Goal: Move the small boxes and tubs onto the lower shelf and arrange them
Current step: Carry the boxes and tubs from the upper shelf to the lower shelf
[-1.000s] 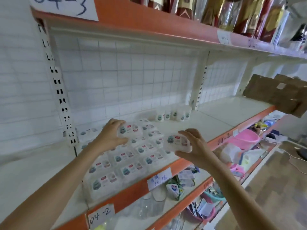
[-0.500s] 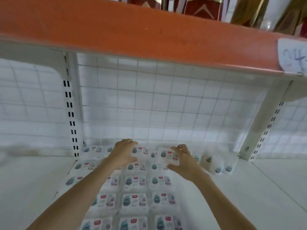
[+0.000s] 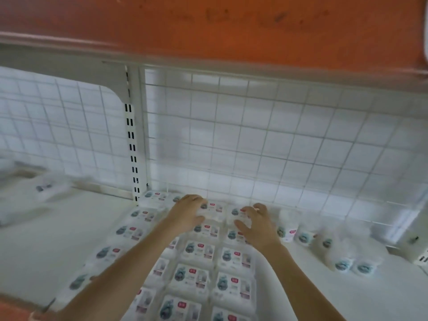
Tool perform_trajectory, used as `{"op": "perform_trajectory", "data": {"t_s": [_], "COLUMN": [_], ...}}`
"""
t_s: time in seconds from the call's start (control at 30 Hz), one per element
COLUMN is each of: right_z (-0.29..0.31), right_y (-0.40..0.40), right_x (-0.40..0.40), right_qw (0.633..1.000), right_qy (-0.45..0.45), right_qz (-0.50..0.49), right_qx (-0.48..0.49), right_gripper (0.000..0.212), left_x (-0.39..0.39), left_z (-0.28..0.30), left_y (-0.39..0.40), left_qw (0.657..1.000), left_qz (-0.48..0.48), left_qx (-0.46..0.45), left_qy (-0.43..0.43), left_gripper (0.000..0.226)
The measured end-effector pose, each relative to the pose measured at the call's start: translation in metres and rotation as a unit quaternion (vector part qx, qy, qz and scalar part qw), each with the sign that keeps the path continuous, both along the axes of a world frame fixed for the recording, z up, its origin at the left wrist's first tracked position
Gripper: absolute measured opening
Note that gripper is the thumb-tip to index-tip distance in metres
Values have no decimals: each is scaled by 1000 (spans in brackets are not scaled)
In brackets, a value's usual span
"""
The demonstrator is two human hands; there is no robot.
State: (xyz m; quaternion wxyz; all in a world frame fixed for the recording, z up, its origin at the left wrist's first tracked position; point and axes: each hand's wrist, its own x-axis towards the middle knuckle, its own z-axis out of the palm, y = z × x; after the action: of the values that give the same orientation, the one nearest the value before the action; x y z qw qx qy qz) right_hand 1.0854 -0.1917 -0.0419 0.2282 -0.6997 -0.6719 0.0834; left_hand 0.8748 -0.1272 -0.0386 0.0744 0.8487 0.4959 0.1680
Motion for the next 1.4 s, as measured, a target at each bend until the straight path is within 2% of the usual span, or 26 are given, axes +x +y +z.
{"op": "perform_trajectory", "data": {"t_s": [0.23,0.33,0.5,0.6,0.73,0.87,1.0,1.17,1.27,1.4], "right_z": [-10,-15,-13,-7,13,35,43,25,6,-21], "right_y": [-3,-4,-7,-18,-47,-94,-159,-239,-279,-328], "right_x": [-11,-16,-21,-25,-28,-25,-23,-25,-29,-37], "right_qw": [988,983,993,996,996,989,982,973,973,981], "right_qy": [138,162,99,62,-12,-84,-107,-154,-149,-122], "right_qz": [-46,-59,-63,-62,-43,-18,-18,-14,-13,22], "right_qx": [47,58,8,-6,75,119,154,173,174,147], "right_gripper": [38,39,43,54,54,38,29,29,29,36], "left_x": [-2,-3,0,-2,-16,-43,-75,-110,-124,-135], "left_z": [-2,-3,1,6,17,33,43,28,13,-15], "left_y": [3,3,-2,-12,-36,-68,-121,-204,-259,-334], "left_qw": [999,999,1000,999,998,993,990,987,983,984], "left_qz": [-8,-9,-7,-2,-7,-29,-26,-1,24,74], "left_qx": [-22,-15,3,16,60,106,132,163,182,162], "left_qy": [-29,-32,8,29,26,37,38,19,19,11], "left_gripper": [49,49,49,60,52,41,38,29,28,34]}}
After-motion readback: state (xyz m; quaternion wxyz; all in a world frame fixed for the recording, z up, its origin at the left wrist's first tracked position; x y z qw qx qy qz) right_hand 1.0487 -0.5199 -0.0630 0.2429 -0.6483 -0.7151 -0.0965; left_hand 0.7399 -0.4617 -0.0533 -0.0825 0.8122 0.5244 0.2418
